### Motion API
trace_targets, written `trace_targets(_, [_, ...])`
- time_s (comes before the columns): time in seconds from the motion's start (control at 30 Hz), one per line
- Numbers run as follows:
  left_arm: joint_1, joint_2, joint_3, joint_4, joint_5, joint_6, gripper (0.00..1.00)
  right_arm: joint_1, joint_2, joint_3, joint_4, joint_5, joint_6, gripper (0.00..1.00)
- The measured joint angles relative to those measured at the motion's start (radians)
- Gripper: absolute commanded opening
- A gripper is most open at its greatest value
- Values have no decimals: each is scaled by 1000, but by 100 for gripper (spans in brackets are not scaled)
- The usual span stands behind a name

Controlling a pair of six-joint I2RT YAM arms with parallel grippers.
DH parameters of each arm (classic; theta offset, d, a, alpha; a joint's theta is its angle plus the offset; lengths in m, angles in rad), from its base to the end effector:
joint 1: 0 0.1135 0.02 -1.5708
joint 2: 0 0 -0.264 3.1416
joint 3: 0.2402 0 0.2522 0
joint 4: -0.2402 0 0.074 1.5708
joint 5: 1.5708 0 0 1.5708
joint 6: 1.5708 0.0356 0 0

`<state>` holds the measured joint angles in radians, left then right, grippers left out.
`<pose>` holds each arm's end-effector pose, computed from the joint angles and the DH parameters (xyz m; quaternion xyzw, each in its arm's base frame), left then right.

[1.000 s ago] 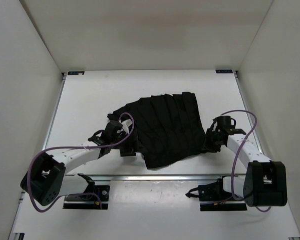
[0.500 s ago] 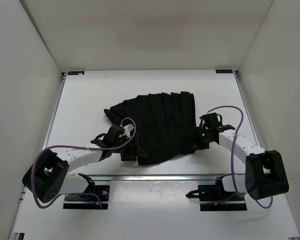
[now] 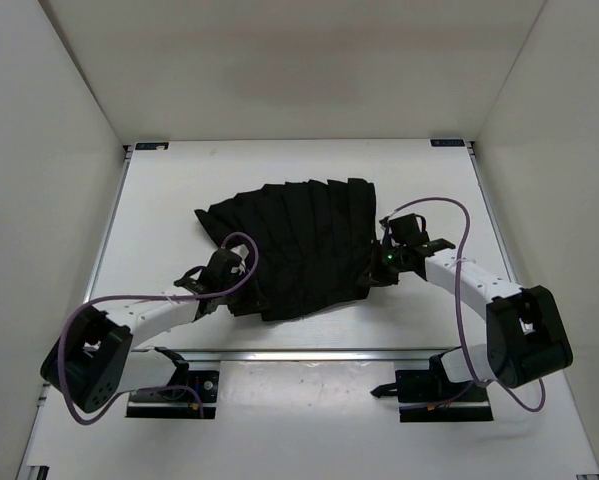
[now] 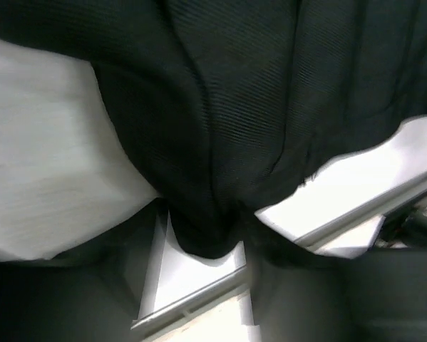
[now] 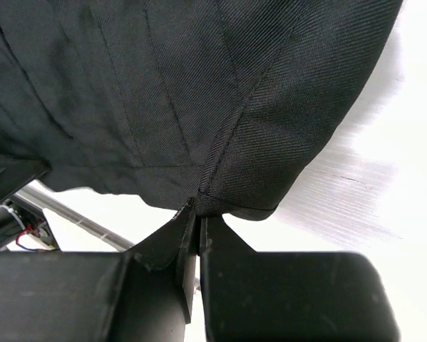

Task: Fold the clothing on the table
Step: Flatten the skirt out, then fold the skirt

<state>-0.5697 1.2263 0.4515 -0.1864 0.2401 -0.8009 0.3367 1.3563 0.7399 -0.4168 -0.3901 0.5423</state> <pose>0.1723 -0.1204 0.1445 -0.0735 0.9449 -0.2770 0.1584 0.2344 0.0964 0.1870 0.0459 0.9461 0.2800 0.1563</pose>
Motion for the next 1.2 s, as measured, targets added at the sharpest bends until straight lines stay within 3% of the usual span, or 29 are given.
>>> trace_targets(0.03, [1,6,0,3,-8,-3,40,-5,0,-1,2,-3,1,1])
trace_targets(0.1, [3,23,-2,4,-17,-9,16,-15,-6,-9,10,-10,3,0])
trace_targets(0.17, [5,36,-2,3,-23,-8,0,-37,-18,-26,11,-19,2,0])
trace_targets(0.5, [84,42,93,-71,6,47,0,-123,-65,-80,-14,-60,-51,0])
trace_targets(0.53, [92,42,113,-84,10,62,6,-125,-71,-86,-11,-64,-54,1])
trace_targets(0.57, [102,42,132,-100,13,79,10,-125,-76,-91,-8,-68,-56,11])
trace_targets(0.6, [111,42,147,-113,15,97,21,-124,-82,-97,-2,-72,-58,27])
trace_targets(0.7, [136,44,165,-160,2,143,40,-123,-95,-117,2,-50,-67,61])
trace_targets(0.8, [140,60,166,-193,-13,163,56,-122,-98,-124,-5,-33,-78,73])
trace_targets(0.87, [134,76,166,-210,-14,169,68,-122,-103,-124,-8,-19,-89,74])
trace_targets(0.97, [132,83,166,-228,-16,175,75,-124,-106,-125,-10,-5,-99,71])
trace_targets(1.2, [159,48,165,-265,-20,182,72,-118,-82,-132,23,6,-94,53])
